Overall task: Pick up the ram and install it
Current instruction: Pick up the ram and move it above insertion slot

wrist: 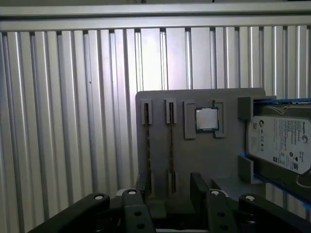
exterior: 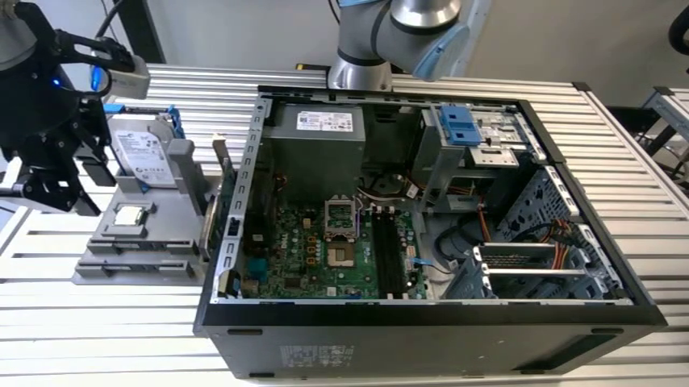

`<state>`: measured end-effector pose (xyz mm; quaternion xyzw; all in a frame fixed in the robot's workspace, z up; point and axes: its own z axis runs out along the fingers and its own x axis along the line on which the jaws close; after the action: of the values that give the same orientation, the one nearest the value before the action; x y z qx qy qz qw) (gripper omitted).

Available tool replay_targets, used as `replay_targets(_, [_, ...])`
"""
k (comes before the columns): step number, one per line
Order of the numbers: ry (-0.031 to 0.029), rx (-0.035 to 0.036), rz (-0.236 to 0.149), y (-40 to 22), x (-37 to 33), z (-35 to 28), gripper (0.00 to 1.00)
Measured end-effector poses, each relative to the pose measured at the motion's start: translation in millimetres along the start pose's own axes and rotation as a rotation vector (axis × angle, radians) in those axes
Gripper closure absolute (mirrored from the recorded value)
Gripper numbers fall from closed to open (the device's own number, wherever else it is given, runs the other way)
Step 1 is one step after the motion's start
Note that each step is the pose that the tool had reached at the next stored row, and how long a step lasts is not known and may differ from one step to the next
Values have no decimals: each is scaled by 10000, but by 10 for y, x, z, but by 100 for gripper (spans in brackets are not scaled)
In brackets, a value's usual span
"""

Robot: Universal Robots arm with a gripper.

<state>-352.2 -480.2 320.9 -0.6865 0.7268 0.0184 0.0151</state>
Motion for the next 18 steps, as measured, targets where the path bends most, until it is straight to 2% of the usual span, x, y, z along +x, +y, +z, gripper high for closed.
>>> replay_targets(6, [-1,1,0,0,0,5,0])
replay_targets(10, [-2,2,0,0,1,30,0])
replay_targets(13, [-2,2,0,0,3,56,0])
replay_targets(15, [-2,3,0,2,6,125,0])
replay_targets(18, [0,0,1,14,8,144,0])
